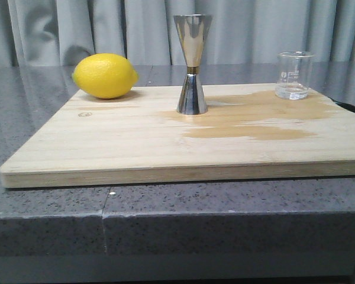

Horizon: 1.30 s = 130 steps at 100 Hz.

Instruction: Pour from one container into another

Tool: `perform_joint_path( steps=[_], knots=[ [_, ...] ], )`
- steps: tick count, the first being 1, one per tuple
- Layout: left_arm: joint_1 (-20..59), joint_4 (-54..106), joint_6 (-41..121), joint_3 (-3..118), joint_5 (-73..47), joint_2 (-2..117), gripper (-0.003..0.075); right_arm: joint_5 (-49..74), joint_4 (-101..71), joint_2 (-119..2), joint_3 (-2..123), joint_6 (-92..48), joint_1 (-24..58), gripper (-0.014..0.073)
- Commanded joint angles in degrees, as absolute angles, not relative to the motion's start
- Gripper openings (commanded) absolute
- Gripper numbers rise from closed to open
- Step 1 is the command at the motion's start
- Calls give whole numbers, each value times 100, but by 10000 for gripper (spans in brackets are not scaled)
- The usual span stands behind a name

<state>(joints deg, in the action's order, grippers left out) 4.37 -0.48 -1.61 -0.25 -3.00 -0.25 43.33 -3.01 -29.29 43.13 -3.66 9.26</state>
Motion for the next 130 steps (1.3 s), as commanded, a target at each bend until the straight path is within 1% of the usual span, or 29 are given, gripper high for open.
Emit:
perform_joint_path(
  steps=[1,49,57,65,80,89,98,114,130],
  knots=[
    [430,0,-165,-223,168,-162,-19,3897,-245,-2930,4443,-348,921,-75],
    [430,0,-165,-223,168,-162,-19,3897,-245,-2930,4443,-348,921,-75],
    [430,0,-165,-223,168,-162,-19,3696,-182,-2765,4251,-348,874,-75],
    [430,0,-165,-223,168,-162,-19,3122,-242,-2389,3800,-369,628,-75],
    [430,0,-165,-223,168,-162,-19,1030,-870,-1513,2426,-369,26,-75],
    [430,0,-165,-223,168,-162,-19,207,-1109,-961,1606,-369,-169,-75],
    [430,0,-165,-223,168,-162,-19,-133,-1109,-458,964,-369,-167,-75],
    [430,0,-165,-223,168,-162,-19,-291,-1109,133,206,-369,-127,-75],
    [430,0,-165,-223,168,-162,-19,-591,-1109,156,-235,-369,-37,-75]
  ],
)
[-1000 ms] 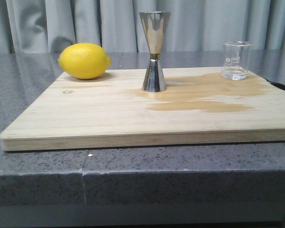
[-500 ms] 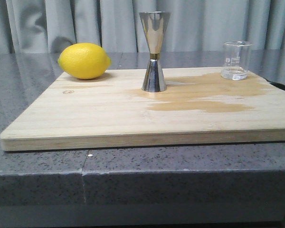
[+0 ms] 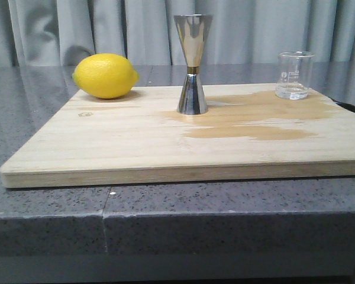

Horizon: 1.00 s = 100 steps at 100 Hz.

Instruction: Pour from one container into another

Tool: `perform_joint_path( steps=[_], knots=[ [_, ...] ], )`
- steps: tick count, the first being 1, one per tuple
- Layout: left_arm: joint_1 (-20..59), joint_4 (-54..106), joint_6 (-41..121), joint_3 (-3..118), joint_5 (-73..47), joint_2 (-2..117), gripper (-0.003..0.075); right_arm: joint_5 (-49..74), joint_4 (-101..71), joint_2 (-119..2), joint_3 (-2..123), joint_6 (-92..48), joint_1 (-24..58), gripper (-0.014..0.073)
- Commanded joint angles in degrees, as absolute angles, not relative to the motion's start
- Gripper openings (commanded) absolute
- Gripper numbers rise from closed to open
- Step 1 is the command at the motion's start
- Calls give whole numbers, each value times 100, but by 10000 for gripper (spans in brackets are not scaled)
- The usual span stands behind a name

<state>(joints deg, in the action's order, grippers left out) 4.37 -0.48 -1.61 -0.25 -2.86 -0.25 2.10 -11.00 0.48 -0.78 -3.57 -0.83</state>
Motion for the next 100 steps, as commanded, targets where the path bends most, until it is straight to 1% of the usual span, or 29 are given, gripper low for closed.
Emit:
perform_joint_path(
  steps=[1,4,35,49,100],
  knots=[
    [430,0,-165,-223,168,-162,-19,-643,-1109,156,-238,-369,-38,-75],
    [430,0,-165,-223,168,-162,-19,-497,-1109,156,-224,-369,-38,-75],
    [430,0,-165,-223,168,-162,-19,-538,-1051,156,-221,-326,-38,-75],
    [430,0,-165,-223,168,-162,-19,-643,633,156,-221,1086,-38,-75],
    [430,0,-165,-223,168,-162,-19,-641,656,156,-221,1086,-38,-75]
  ],
)
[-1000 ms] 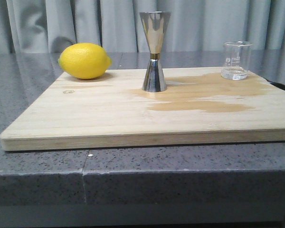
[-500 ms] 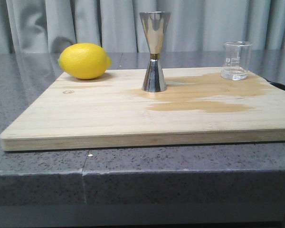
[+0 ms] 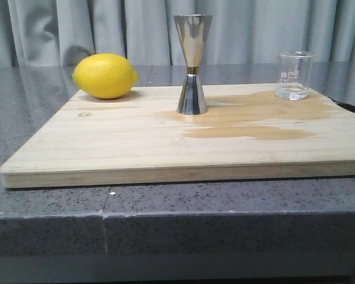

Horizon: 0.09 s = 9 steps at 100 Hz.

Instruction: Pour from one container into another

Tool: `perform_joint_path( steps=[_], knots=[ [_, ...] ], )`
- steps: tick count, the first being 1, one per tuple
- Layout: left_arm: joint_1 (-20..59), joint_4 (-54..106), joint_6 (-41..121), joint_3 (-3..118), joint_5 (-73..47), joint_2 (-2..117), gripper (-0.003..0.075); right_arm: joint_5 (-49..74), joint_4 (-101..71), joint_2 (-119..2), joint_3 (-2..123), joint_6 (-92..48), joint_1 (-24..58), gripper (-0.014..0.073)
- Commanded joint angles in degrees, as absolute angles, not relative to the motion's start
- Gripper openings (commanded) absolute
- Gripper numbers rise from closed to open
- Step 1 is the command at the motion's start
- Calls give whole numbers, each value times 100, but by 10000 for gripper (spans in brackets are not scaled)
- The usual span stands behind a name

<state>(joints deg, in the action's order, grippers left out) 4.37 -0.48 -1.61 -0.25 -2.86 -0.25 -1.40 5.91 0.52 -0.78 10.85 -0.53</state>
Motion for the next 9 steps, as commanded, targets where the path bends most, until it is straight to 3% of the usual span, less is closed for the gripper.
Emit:
perform_joint_path(
  steps=[1,9],
  knots=[
    [430,0,-165,-223,168,-162,-19,-641,656,156,-221,1086,-38,-75],
    [430,0,-165,-223,168,-162,-19,-641,656,156,-221,1086,-38,-75]
  ],
)
